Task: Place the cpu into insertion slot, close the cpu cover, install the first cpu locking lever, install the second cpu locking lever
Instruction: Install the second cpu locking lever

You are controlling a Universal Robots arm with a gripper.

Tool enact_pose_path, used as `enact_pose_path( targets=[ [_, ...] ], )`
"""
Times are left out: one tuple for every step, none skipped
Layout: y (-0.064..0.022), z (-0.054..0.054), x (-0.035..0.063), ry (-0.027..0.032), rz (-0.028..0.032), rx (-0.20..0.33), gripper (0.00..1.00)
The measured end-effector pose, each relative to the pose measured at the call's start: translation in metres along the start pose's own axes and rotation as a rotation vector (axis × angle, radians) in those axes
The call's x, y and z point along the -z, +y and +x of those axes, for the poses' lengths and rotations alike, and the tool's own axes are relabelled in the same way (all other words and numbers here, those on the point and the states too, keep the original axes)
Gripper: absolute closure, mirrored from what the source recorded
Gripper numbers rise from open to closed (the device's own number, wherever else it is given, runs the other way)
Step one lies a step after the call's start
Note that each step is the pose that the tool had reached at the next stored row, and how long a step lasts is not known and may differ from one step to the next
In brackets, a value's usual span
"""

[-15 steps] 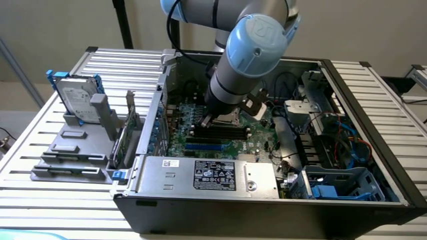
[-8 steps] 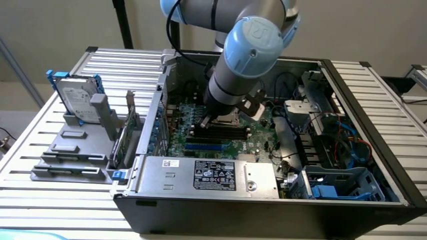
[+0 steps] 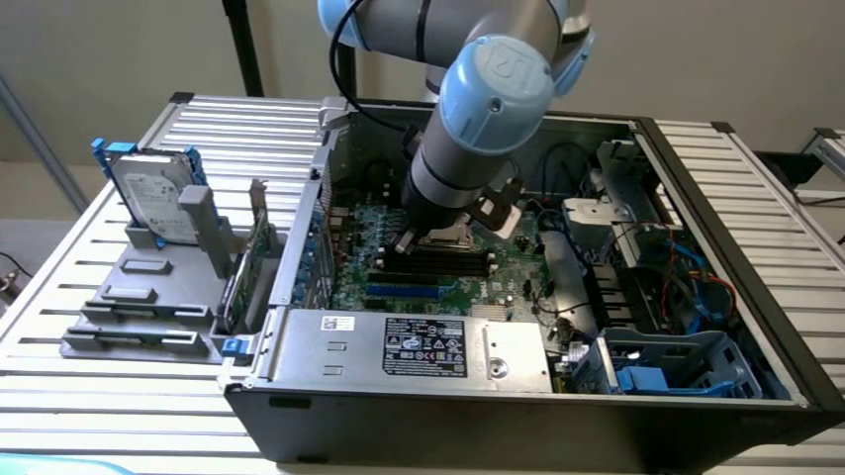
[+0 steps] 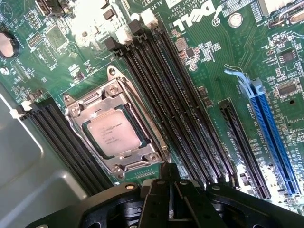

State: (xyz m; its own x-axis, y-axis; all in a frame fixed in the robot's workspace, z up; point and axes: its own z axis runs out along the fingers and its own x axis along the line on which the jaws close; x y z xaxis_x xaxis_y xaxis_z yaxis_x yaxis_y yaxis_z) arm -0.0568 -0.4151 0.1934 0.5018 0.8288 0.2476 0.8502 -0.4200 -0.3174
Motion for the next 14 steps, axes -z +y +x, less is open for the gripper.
enact_pose_path(
  targets=[
    [-0.0002,0.0003,-0.0008,-0.0011,-0.0009,0.0,0.89],
    [-0.0004,0.0007,-0.0016,-0.0023,-0.0018,0.0,0.89],
    [-0.0006,0.001,-0.0023,-0.0035,-0.0028,0.0,0.89],
    [-0.0008,0.0013,-0.0031,-0.0049,-0.0039,-0.001,0.89],
    [-0.0009,0.0015,-0.0038,-0.0065,-0.0051,-0.001,0.89],
    [-0.0011,0.0017,-0.0044,-0.0083,-0.0064,-0.001,0.89],
    [-0.0012,0.0018,-0.0051,-0.0105,-0.0078,-0.001,0.89],
    [-0.0013,0.0019,-0.0056,-0.0134,-0.0097,-0.002,0.89],
    [-0.0013,0.002,-0.0059,-0.0173,-0.0119,-0.003,0.89],
    [-0.0014,0.0021,-0.006,-0.0218,-0.0144,-0.004,0.89],
    [-0.0014,0.0021,-0.0061,-0.0258,-0.0167,-0.004,0.89],
    [-0.0014,0.0022,-0.0062,-0.0291,-0.0187,-0.005,0.89],
    [-0.0014,0.0022,-0.0062,-0.0319,-0.0205,-0.005,0.89],
    [-0.0014,0.0022,-0.0061,-0.0336,-0.0214,-0.006,0.89]
  ],
)
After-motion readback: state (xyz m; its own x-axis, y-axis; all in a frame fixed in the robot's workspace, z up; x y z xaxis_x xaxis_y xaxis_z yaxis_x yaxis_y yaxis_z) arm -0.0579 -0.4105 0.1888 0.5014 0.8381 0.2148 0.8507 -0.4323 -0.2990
